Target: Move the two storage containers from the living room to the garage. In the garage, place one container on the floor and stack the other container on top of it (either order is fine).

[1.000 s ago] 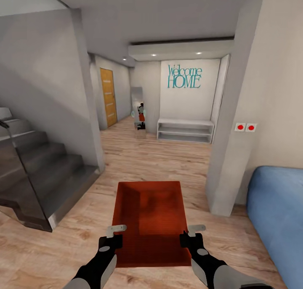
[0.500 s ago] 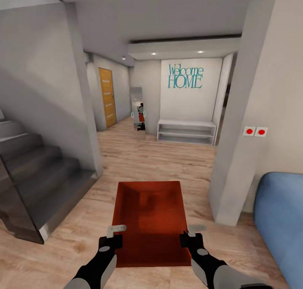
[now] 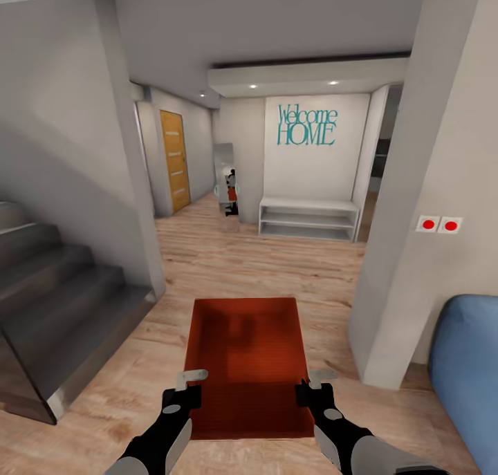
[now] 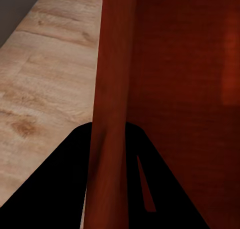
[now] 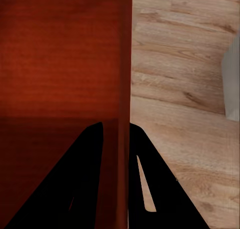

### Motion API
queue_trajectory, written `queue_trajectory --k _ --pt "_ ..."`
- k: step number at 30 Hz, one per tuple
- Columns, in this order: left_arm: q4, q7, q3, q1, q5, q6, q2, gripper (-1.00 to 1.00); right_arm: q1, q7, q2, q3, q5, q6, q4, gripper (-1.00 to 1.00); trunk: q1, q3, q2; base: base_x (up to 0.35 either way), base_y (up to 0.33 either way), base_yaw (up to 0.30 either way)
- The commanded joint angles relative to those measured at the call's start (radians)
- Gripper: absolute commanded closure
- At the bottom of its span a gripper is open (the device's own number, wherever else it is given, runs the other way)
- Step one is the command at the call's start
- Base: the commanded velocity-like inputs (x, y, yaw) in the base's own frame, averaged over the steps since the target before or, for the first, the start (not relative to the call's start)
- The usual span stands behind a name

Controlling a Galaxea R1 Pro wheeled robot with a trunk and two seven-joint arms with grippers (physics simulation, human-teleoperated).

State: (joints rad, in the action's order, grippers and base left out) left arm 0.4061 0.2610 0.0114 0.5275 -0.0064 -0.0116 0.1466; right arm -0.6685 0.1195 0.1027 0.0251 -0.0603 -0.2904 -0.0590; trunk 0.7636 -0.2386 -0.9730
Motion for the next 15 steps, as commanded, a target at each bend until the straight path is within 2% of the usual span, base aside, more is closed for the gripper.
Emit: queue_trajectory --k 1,15 --pt "0.043 0.009 0.028 0.001 -0.015 -0.002 -0.002 1.0 0.0 0.008 -0.002 -0.017 0.001 -0.003 0.002 1.0 0.001 -0.001 -0.001 0.321 0.0 0.0" --pt "0.043 0.009 0.028 0.002 -0.015 -0.002 -0.002 1.0 0.0 0.008 -0.003 -0.017 0.001 -0.003 0.002 1.0 0.001 -0.001 -0.001 0.321 0.0 0.0"
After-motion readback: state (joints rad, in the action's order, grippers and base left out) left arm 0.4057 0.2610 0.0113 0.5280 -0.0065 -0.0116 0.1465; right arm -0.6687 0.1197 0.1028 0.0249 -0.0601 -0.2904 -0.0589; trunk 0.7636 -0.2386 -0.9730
